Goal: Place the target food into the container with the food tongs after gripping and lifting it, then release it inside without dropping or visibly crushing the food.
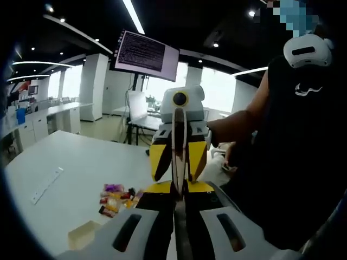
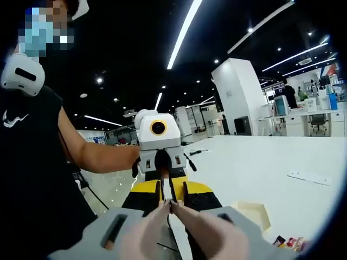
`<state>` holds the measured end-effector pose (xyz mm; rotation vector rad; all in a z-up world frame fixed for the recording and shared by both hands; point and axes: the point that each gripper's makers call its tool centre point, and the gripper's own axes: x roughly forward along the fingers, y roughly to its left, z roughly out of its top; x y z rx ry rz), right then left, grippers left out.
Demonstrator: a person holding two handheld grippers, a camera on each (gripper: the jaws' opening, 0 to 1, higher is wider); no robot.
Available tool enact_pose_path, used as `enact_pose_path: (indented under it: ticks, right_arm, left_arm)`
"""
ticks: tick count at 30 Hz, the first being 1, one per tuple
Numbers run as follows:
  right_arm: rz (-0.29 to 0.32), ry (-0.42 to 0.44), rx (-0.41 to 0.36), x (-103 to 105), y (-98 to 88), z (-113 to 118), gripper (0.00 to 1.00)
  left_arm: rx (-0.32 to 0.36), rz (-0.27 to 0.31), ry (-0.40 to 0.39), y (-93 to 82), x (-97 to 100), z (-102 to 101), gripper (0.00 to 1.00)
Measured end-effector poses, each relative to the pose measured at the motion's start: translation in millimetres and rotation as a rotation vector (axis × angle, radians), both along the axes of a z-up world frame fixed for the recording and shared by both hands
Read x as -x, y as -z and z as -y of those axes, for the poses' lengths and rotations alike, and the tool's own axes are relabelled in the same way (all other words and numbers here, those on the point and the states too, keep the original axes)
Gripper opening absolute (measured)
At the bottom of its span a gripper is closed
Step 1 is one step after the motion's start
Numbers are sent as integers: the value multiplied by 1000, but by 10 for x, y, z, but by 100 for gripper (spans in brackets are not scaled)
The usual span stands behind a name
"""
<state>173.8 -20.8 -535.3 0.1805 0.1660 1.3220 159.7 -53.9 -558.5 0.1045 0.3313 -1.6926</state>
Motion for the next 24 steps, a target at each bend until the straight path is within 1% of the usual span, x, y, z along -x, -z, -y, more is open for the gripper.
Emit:
enact_pose_path:
  ticks: [4,6,8,9,10,11,13,15,19,23,24]
  right_arm:
    - [7,-1,0,10,5,3,17]
    - [25,-1,6,10,16,4,16]
    - [17,0,4,16,10,15,16]
    - [34,12,-2,9,-20,30,15]
    - [50,24,-10,-9,-46,42,15]
    - [40,29,-17,-23,-57,56,16]
    - [16,34,-19,-52,-56,67,16]
    - [25,49,-15,-81,-54,80,17]
    - [24,51,-1,-102,-46,94,20]
    - [46,43,20,-102,-32,77,22]
    - [48,42,23,-103,-26,75,21]
  left_arm:
    - [-5,6,5,5,4,-8,2]
    - [-14,6,5,20,-2,-3,2]
    - [-13,-5,8,8,6,5,3]
    - [5,0,3,-21,-10,7,3]
    - [33,30,-2,-58,-43,19,4]
    - [53,54,0,-78,-52,18,6]
    - [44,37,-8,-67,-62,22,8]
    - [54,63,-26,-71,-114,41,9]
    - [67,82,-33,-77,-137,45,15]
    - [56,75,-46,-63,-157,41,18]
    - [55,76,-49,-57,-164,42,16]
